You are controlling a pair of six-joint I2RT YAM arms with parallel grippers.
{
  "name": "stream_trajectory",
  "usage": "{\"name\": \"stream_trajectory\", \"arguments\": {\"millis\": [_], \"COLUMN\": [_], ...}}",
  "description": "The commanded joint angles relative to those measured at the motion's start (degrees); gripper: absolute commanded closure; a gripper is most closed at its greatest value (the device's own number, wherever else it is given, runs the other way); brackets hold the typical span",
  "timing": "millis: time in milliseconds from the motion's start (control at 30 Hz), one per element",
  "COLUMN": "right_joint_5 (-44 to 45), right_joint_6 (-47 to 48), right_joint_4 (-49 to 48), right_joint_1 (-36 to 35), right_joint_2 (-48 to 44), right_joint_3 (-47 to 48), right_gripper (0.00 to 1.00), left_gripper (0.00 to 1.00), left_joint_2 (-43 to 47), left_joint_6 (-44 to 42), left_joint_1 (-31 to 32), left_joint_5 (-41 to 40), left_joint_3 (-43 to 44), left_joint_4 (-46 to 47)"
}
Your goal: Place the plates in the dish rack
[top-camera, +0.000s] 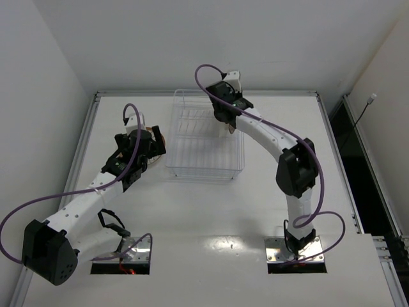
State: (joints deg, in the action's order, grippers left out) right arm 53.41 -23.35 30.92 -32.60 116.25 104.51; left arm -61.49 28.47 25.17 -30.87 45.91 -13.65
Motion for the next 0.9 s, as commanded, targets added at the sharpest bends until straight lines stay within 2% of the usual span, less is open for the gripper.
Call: {"name": "stream_trajectory", "arguments": {"millis": [0,267,333,467,500,567,600,700,867], "right_joint_5": [2.1,1.0,0.5,-0.7,-1.3,-1.8,-1.8,-2.9,-7.7], "right_joint_6": [0.6,-1.8,-2.4,-3.0,-3.0,-3.5,-4.1,-8.2,-12.0], "right_joint_4": [-0.4,0.7,0.7,1.3,1.3,1.9,1.9,3.2,-1.3], "right_joint_1": [-2.5,-3.6,-3.6,-3.6,-3.6,-3.6,-3.6,-3.0,-2.5], "right_joint_2": [2.1,3.5,3.5,1.0,0.3,-1.5,-3.8,-10.0,-20.8], "right_joint_3": [0.7,0.1,-0.4,-1.0,-1.0,-1.0,-1.0,-3.3,-9.2], "right_gripper": [1.0,0.99,0.96,0.7,0.57,0.47,0.38,0.19,0.04], "left_gripper": [0.0,0.0,0.0,0.0,0.0,0.0,0.0,0.0,0.0], "left_joint_2": [0.1,-0.4,-0.4,-0.9,-1.4,-1.4,-2.0,-2.0,-2.0], "left_joint_6": [-0.6,-1.1,-1.1,-1.1,-1.1,-1.7,-1.7,-1.7,-2.2], "left_joint_1": [0.4,0.4,0.4,0.4,0.4,0.4,0.4,0.4,0.4], "left_joint_5": [0.2,0.2,0.2,-0.3,-0.3,-0.9,-1.4,-2.0,-4.5], "left_joint_3": [2.1,2.1,2.1,2.1,2.1,2.1,2.1,2.1,1.6], "left_joint_4": [1.6,1.6,1.6,2.1,2.1,2.1,2.1,2.1,2.7]}}
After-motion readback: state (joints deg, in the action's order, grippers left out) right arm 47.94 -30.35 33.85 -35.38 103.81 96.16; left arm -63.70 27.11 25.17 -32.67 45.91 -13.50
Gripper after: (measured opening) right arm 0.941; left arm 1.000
